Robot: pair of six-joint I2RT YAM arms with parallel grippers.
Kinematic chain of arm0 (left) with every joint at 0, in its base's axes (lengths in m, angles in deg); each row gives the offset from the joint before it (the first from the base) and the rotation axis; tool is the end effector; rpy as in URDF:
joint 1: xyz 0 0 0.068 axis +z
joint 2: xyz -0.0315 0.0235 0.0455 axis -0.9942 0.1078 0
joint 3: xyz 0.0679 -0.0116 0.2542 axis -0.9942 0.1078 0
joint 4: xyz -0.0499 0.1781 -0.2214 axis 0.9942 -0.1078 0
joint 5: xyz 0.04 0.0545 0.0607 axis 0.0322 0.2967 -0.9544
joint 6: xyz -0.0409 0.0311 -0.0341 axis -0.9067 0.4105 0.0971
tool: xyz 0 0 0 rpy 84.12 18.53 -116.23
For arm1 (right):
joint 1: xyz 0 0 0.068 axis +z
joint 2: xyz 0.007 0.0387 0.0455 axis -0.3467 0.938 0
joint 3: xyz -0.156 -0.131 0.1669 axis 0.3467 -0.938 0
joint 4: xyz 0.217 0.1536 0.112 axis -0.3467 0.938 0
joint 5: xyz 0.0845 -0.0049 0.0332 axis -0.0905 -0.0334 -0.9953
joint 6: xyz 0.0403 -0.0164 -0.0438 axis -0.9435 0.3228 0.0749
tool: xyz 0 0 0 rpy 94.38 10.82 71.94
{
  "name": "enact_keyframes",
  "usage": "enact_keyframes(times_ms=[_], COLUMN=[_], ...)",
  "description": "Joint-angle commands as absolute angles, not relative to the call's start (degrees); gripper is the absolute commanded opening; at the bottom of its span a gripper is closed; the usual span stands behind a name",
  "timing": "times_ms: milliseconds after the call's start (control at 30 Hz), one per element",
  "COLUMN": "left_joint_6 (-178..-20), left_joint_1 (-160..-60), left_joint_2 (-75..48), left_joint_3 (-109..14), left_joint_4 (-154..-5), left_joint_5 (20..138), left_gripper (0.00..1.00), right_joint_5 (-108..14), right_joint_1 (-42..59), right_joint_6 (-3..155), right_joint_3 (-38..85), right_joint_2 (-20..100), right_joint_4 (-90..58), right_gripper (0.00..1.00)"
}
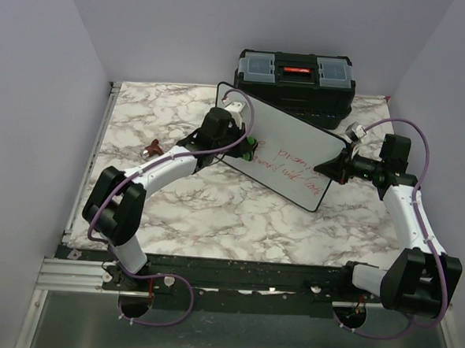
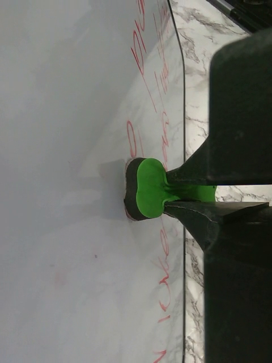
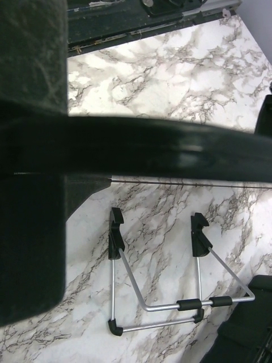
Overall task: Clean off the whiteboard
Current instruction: Erase the whiteboard at the whiteboard stand.
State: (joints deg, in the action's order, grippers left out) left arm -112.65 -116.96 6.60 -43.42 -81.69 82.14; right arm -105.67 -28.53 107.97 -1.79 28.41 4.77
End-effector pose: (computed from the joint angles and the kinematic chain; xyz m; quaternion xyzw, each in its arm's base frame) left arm 0.3478 -0.2378 0.2369 0.1121 0.8450 -0.3225 0.4116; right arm 0.2826 0.0023 0.2591 -0.3401 0.7164 0.3765 0.4790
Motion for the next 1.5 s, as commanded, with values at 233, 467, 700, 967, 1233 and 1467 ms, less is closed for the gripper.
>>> enact_keyframes(times_ms=[233,467,700,967,1233,1467], left_joint_6=[-110.7,-111.3,-111.6,-107.7,-106.3,-107.9], left_joint_1=[-118.8,-121.2,-121.4,-121.2,-121.0,-120.9], left_joint_2=[6.5,11.5,11.8,9.4,8.4,8.0], left_joint_3=[-45.9,-38.6,-35.9,-46.4,-56.4,-53.6], left_joint_4=[-77.1,-74.8,-74.3,-80.0,-84.4,-82.2], left_joint_5=[79.3,76.3,73.0,72.5,74.0,76.2], left_gripper=[0.00,0.00,0.00,0.00,0.00,0.00], right_joint_5=[-114.2,-114.2,-114.3,-114.2,-114.3,-114.4], right_joint_1=[-26.6,-26.7,-26.7,-26.7,-26.7,-26.7], right_joint_6=[108.4,108.4,108.4,108.4,108.5,108.7], right_joint_3=[-1.4,-1.4,-1.5,-1.4,-1.4,-1.3], right_joint_2=[27.5,27.4,27.5,27.3,27.1,27.2], right_joint_4=[9.6,9.6,9.6,9.6,9.7,9.9], right_gripper=[0.01,0.01,0.01,0.01,0.01,0.01])
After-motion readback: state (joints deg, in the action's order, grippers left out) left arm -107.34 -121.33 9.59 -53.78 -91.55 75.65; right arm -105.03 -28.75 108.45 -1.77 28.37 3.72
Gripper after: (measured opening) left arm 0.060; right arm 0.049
